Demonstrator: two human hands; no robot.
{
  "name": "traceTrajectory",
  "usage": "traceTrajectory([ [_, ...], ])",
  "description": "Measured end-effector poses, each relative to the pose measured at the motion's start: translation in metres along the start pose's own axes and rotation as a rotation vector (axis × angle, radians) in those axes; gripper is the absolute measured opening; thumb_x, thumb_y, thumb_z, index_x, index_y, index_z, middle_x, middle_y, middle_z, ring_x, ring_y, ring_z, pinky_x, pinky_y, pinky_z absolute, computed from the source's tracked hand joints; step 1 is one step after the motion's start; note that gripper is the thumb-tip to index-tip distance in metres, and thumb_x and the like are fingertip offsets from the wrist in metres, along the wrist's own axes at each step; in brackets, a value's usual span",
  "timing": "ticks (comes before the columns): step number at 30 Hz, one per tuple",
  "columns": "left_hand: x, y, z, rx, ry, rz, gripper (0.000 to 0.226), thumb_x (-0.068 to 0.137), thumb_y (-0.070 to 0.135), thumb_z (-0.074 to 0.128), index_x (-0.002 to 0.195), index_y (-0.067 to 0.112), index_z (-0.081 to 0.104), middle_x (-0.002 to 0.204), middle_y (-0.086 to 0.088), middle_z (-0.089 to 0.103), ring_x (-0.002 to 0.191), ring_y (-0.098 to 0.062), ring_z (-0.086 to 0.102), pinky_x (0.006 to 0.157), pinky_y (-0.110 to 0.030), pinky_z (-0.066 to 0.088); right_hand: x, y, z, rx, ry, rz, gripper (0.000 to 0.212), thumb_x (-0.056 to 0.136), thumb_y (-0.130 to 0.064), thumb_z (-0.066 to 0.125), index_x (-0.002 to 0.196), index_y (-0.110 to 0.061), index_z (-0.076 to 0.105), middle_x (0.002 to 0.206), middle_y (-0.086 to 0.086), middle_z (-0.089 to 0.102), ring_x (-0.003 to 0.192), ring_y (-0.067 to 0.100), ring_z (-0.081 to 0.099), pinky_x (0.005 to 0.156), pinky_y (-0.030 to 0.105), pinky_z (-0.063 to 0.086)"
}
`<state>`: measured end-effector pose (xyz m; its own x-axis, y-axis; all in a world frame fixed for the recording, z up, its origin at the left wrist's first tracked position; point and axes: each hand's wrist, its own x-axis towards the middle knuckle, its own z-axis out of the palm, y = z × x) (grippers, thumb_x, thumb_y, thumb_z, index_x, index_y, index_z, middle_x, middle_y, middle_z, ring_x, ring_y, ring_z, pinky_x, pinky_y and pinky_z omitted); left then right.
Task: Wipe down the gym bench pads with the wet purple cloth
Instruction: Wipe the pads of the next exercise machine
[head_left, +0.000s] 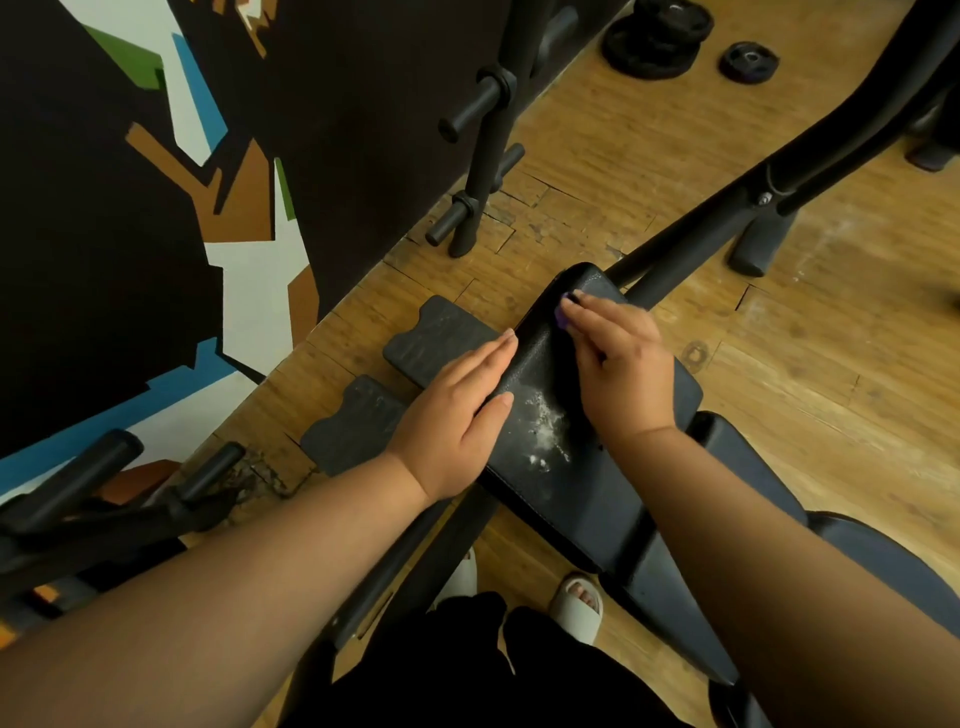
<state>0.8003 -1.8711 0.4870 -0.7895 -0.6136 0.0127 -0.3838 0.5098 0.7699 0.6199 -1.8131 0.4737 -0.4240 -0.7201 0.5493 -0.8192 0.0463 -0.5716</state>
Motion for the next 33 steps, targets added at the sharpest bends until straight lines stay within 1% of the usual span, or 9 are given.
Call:
traceTrajectory([
  [4,-0.002,-0.002,0.0,-0.07,0.023,0.003,0.06,0.094,0.039,0.027,0.149,0.015,0.031,0.153,0.009,0.03,0.142,0.0,0.024,0.116,-0.017,0.019,-0.035,-0.026,0.001,0.038,-0.07,-0.07,0.023,0.091,-0.012,0.06,0.11,-0.007,0.072,0.115,0.009,0.069,0.104,0.021,0.06,0.095,0.029,0.045],
  [7,-0.003,-0.004,0.0,-0.088,0.014,0.016,0.057,0.096,0.034,0.028,0.149,0.015,0.03,0.153,0.009,0.03,0.142,0.001,0.024,0.116,-0.017,0.02,-0.027,-0.015,-0.004,0.036,-0.116,-0.145,0.021,0.09,-0.009,0.063,0.109,-0.007,0.072,0.114,0.009,0.069,0.102,0.021,0.062,0.093,0.029,0.046],
  [10,-0.005,-0.006,-0.002,-0.099,-0.01,0.026,0.053,0.098,0.026,0.03,0.15,0.015,0.028,0.155,0.008,0.028,0.143,0.003,0.022,0.116,-0.015,0.017,-0.005,-0.005,0.0,-0.014,0.013,0.066,0.02,0.088,-0.008,0.066,0.107,-0.008,0.073,0.111,0.007,0.071,0.102,0.024,0.064,0.094,0.033,0.048],
  [12,-0.005,-0.006,-0.002,-0.108,-0.019,0.023,0.052,0.098,0.021,0.031,0.15,0.017,0.027,0.156,0.008,0.027,0.142,0.005,0.021,0.116,-0.014,0.017,-0.01,-0.016,0.003,-0.016,0.03,0.12,0.021,0.089,-0.01,0.066,0.109,-0.009,0.073,0.113,0.006,0.07,0.104,0.022,0.062,0.096,0.027,0.044],
  [16,-0.013,-0.014,-0.003,-0.166,0.005,0.01,0.048,0.099,0.022,0.033,0.147,0.022,0.028,0.154,0.007,0.032,0.141,0.004,0.026,0.115,-0.016,0.021,-0.046,-0.037,-0.003,0.098,-0.153,-0.139,0.022,0.09,-0.008,0.063,0.11,-0.007,0.072,0.116,0.008,0.068,0.104,0.019,0.06,0.095,0.025,0.043],
  [18,-0.018,-0.018,-0.004,-0.154,0.007,0.023,0.049,0.099,0.03,0.031,0.147,0.02,0.029,0.154,0.006,0.034,0.141,0.004,0.027,0.114,-0.014,0.022,-0.037,-0.028,-0.007,0.102,-0.172,-0.165,0.021,0.09,-0.008,0.064,0.109,-0.008,0.072,0.115,0.007,0.068,0.104,0.02,0.061,0.094,0.028,0.046],
  [23,-0.019,-0.022,-0.008,-0.114,-0.018,0.049,0.051,0.098,0.035,0.028,0.147,0.022,0.026,0.153,0.007,0.034,0.141,0.003,0.027,0.114,-0.015,0.023,-0.024,-0.023,0.001,0.048,-0.024,0.065,0.02,0.089,-0.009,0.066,0.108,-0.01,0.073,0.114,0.005,0.069,0.105,0.02,0.062,0.096,0.028,0.045],
  [28,-0.018,-0.022,-0.008,-0.134,-0.022,0.035,0.051,0.098,0.036,0.028,0.147,0.024,0.025,0.153,0.008,0.034,0.141,0.003,0.028,0.115,-0.017,0.024,-0.049,-0.036,-0.007,0.137,-0.196,-0.184,0.021,0.09,-0.008,0.065,0.11,-0.008,0.072,0.116,0.007,0.068,0.106,0.017,0.059,0.096,0.025,0.044],
  [33,-0.018,-0.022,-0.009,-0.124,-0.031,0.043,0.051,0.098,0.036,0.027,0.147,0.024,0.024,0.153,0.008,0.034,0.141,0.003,0.027,0.115,-0.017,0.022,-0.028,-0.03,0.0,0.09,-0.03,0.075,0.019,0.09,-0.012,0.064,0.107,-0.012,0.073,0.113,0.002,0.069,0.108,0.013,0.06,0.099,0.019,0.042],
])
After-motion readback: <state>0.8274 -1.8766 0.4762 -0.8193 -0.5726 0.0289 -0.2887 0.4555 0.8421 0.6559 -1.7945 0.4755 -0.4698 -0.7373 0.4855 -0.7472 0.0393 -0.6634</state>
